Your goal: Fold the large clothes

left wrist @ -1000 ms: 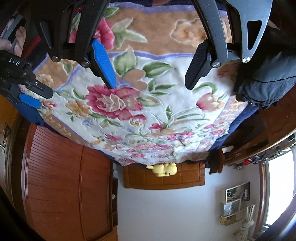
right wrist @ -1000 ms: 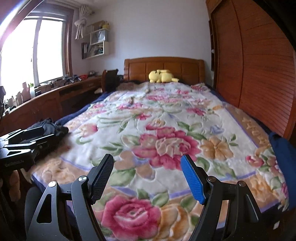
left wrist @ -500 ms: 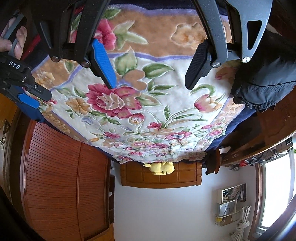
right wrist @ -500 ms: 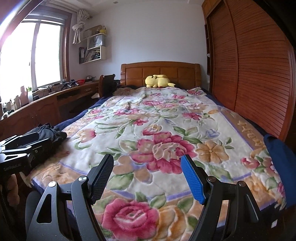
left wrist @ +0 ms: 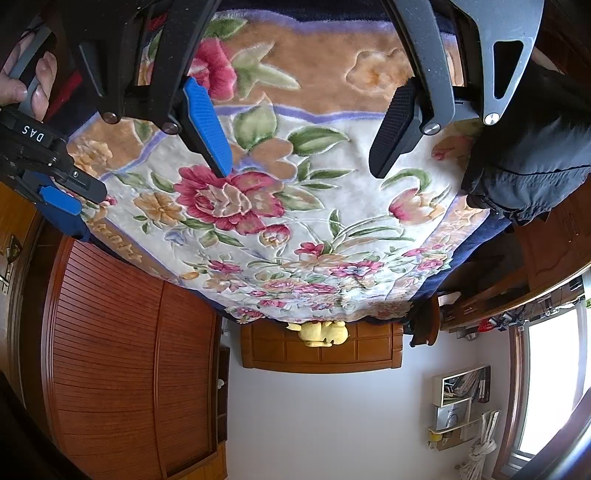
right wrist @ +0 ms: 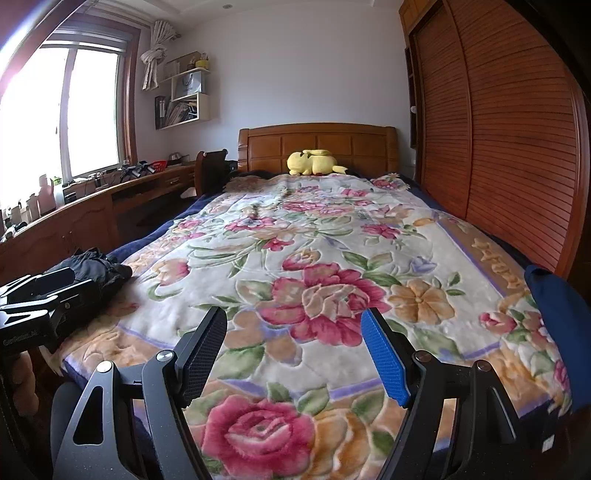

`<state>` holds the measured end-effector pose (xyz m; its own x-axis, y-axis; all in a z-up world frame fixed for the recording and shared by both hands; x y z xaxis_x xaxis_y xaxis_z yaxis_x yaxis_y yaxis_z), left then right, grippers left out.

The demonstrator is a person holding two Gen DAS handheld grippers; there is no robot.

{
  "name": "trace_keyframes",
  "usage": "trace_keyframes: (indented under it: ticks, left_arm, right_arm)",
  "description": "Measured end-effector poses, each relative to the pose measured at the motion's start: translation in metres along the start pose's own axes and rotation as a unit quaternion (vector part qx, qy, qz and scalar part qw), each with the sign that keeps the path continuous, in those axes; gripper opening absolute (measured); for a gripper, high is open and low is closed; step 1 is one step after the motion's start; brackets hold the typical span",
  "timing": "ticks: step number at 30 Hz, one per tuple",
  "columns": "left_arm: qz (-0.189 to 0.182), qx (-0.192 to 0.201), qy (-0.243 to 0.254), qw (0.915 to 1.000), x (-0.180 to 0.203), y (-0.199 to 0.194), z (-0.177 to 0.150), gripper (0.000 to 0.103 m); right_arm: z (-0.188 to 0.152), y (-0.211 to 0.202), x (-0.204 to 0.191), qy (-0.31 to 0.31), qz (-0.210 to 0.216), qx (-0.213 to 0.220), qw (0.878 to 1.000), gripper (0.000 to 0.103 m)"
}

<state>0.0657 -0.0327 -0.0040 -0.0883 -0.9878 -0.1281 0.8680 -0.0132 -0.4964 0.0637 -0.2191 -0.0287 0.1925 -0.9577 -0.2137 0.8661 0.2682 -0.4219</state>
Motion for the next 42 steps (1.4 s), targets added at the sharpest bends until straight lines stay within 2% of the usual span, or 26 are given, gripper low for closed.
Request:
trace_keyframes:
  ticks: [42]
  left_arm:
    - [0.0, 0.009, -0.002, 1.0, 0.0039, -0.0045, 0.0043, 0.077]
  right_arm:
    - [0.0021, -0.0016, 0.0025, 0.006, 0.0, 0.006, 1.0, 0.077]
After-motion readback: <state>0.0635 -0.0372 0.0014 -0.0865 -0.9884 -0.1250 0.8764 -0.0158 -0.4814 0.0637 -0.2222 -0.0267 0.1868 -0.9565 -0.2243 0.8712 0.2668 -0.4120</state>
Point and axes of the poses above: each gripper's, at about its wrist camera, not at the fingertips, and y roughly the way its jaws point, x to its right, z to its top, the point moved 5 cm from there along y, roughly the way its jaws point, and after that the axes turned 11 degrees about y, right-handed, at the moved point
